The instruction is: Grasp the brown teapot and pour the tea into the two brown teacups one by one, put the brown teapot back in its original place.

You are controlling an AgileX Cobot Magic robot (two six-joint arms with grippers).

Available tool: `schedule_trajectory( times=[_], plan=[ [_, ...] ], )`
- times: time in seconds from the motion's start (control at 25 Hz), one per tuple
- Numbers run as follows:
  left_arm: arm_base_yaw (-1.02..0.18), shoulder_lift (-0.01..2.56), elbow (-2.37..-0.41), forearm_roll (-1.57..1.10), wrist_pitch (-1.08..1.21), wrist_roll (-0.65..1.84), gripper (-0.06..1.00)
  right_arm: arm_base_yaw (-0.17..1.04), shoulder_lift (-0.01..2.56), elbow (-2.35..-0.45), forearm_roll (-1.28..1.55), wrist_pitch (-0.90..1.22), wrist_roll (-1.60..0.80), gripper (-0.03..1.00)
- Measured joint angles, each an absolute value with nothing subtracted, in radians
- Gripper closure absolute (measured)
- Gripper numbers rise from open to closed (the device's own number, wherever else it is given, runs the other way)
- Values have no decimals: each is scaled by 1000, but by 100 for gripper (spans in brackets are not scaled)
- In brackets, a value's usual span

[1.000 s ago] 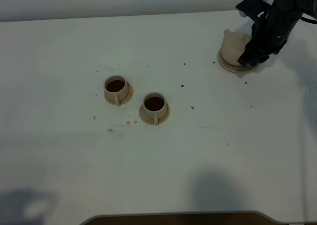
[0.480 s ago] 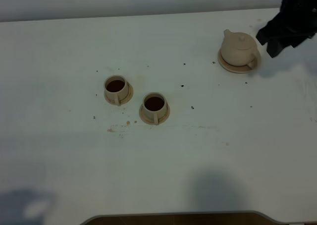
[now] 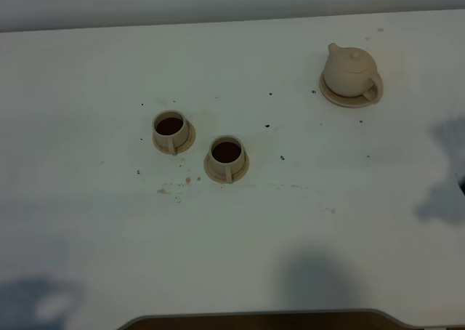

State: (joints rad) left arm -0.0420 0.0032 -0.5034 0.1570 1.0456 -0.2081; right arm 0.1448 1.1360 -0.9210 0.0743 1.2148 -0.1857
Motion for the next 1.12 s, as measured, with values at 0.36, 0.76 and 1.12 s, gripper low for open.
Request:
schedule_trajectory(
  times=[0.36,0.76,1.12],
  plan=[
    [-42,3,-503,157,1046,-208,45,145,606,-537,65,1111,-183,46],
    [-42,3,-503,157,1046,-208,45,145,442,-494,-59,1064,-23,46],
    [-42,3,-503,157,1046,-208,45,14,211,-494,-61,1062,-17,46]
  ],
)
